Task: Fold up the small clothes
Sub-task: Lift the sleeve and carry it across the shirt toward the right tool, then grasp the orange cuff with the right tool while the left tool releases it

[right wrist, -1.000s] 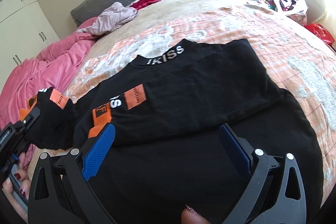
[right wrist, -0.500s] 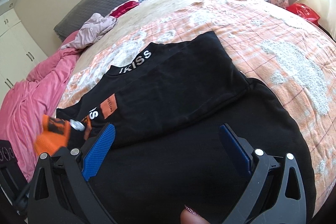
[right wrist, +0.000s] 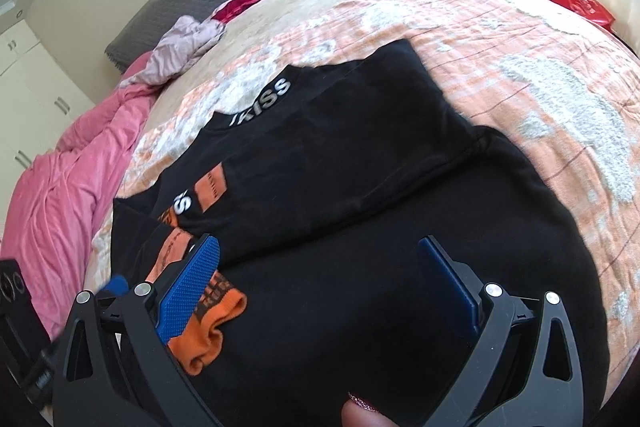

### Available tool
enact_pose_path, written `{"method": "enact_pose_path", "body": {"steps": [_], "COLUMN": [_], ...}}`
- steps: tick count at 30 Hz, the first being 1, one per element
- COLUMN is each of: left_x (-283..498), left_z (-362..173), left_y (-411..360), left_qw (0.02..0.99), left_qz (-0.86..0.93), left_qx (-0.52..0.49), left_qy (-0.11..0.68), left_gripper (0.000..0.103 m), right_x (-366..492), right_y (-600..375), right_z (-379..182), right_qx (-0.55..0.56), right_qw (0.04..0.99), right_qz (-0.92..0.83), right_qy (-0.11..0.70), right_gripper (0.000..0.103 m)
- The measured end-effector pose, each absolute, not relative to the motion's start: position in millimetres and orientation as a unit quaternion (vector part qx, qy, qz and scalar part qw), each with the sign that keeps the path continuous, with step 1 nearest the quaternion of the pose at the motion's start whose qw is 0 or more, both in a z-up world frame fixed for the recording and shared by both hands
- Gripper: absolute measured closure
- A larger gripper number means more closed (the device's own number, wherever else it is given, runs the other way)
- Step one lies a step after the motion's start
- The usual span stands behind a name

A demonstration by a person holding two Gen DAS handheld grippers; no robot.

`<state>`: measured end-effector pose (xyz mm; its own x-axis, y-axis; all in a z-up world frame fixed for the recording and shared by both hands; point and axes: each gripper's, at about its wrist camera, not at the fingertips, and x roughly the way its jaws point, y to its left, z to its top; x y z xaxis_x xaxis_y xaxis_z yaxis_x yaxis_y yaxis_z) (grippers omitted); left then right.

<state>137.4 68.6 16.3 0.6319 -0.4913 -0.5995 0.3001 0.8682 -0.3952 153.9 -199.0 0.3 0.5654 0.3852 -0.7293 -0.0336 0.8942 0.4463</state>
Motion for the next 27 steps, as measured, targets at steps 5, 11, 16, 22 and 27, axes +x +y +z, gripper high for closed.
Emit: {"method": "enact_pose_path", "body": {"steps": [5,11,16,22,27], "left_x": [142,148,149,147,146], "left_z": [22,19,19,19,20], "left_y": [94,125,142,153,162], "left_qw": [0.912,0.915,0.912,0.909,0.905], "left_qz": [-0.14,-0.065,-0.049,-0.034,-0.028], "left_qx": [-0.116,-0.126,-0.155,-0.174,-0.185], "left_qy": [0.367,0.377,0.376,0.377,0.381], "left_gripper": [0.028,0.02,0.012,0.012,0.012], "right_x": [150,144,140,137,137], "right_y": [-169,-136,-122,-112,-102], "right_z": [-8,-13,-15,-12,-1], "right_qx": [0.18,0.128,0.105,0.085,0.08], "right_qw": [0.845,0.846,0.849,0.859,0.863], "right_qz": [0.168,0.184,0.191,0.2,0.228], "right_qy": [0.475,0.484,0.481,0.464,0.444], "right_gripper": [0.005,0.014,0.033,0.061,0.087]}}
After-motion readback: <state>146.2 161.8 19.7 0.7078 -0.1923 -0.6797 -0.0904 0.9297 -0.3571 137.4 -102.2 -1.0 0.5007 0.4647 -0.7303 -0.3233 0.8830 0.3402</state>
